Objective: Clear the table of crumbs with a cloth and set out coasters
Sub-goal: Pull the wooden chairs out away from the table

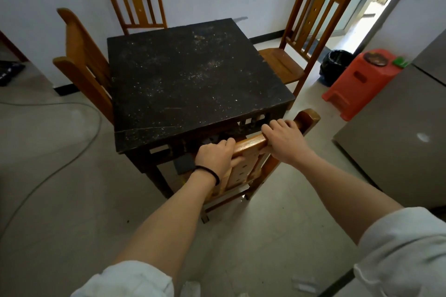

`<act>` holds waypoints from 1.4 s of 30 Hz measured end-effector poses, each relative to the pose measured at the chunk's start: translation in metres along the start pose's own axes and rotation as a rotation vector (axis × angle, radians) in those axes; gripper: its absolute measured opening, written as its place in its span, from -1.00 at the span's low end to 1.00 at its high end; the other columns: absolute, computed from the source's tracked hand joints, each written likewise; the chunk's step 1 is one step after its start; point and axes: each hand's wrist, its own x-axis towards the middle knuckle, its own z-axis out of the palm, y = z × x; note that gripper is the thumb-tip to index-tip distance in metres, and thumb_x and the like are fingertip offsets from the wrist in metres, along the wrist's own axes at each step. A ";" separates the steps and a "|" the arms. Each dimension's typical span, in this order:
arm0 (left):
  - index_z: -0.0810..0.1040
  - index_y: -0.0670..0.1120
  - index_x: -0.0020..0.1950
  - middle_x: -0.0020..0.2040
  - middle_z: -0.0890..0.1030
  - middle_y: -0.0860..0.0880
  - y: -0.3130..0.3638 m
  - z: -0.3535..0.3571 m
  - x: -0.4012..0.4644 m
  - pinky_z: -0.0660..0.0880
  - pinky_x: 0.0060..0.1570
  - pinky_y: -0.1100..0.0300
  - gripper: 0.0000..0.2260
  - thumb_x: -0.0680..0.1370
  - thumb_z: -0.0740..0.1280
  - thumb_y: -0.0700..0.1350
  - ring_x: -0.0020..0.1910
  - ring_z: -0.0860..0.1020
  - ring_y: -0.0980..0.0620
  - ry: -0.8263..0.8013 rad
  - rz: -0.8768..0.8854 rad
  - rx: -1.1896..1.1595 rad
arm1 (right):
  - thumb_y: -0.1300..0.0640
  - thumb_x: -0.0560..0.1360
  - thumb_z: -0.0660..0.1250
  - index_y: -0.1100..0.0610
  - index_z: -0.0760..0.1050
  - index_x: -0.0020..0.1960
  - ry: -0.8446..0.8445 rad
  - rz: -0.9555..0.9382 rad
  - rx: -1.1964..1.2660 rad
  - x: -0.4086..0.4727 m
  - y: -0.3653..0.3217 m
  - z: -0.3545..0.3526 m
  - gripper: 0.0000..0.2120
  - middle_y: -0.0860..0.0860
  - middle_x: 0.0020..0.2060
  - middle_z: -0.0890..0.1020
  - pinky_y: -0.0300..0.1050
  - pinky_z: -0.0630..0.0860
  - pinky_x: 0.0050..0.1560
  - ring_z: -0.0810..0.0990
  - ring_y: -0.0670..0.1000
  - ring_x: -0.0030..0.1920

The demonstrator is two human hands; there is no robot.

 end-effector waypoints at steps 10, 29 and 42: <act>0.37 -0.02 0.06 -0.13 0.56 0.04 -0.035 0.001 0.007 0.39 -0.32 0.23 -0.60 0.52 0.10 0.30 -0.30 0.51 0.08 0.020 0.000 0.079 | -0.15 0.44 0.31 0.03 0.35 0.19 0.077 -0.024 0.028 0.012 -0.019 0.002 -0.58 0.03 0.15 0.50 0.08 0.23 0.34 0.42 0.07 0.23; 0.37 -0.05 0.09 -0.08 0.57 0.02 -0.035 0.005 0.039 0.35 -0.28 0.20 -0.58 0.52 0.11 0.29 -0.22 0.56 0.04 0.035 -0.023 0.036 | -0.08 0.46 0.31 0.05 0.32 0.24 0.047 -0.015 0.023 0.046 0.000 -0.001 -0.58 0.06 0.20 0.47 0.09 0.22 0.36 0.39 0.09 0.27; 0.37 -0.05 0.09 -0.06 0.59 -0.01 -0.036 0.005 0.051 0.43 -0.21 0.16 -0.57 0.52 0.11 0.29 -0.17 0.60 0.01 0.027 -0.037 0.046 | -0.10 0.44 0.35 0.07 0.33 0.23 0.004 0.024 0.023 0.060 0.003 -0.008 -0.55 0.05 0.19 0.48 0.08 0.23 0.38 0.40 0.09 0.27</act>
